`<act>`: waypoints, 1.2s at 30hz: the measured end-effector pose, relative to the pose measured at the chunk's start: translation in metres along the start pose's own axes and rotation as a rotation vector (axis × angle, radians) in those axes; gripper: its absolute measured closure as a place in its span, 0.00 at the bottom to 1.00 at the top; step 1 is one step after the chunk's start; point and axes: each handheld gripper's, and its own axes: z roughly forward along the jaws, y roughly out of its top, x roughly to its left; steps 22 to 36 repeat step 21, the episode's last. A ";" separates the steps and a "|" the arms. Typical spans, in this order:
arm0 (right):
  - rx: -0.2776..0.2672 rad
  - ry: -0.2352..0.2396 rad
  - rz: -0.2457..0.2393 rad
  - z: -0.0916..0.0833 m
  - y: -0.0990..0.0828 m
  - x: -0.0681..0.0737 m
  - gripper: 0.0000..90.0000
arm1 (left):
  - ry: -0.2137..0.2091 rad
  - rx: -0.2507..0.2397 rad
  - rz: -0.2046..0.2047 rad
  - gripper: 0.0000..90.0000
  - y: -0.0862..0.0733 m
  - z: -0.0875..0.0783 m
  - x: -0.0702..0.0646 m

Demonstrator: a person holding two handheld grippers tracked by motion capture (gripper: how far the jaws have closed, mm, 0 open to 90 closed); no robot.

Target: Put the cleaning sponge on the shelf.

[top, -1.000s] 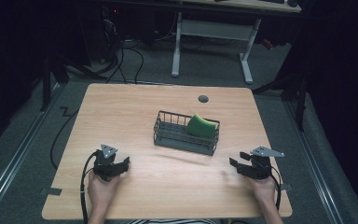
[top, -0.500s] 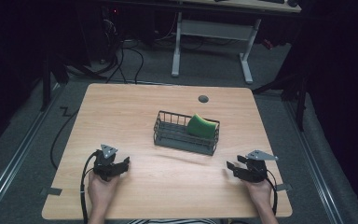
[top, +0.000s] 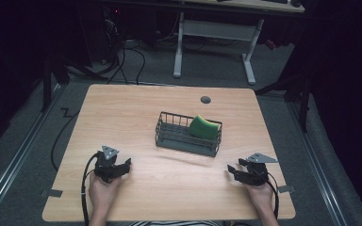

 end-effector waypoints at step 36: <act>0.040 -0.047 -0.065 0.003 0.000 0.009 0.35 | -0.003 -0.001 0.000 0.34 0.000 0.000 0.000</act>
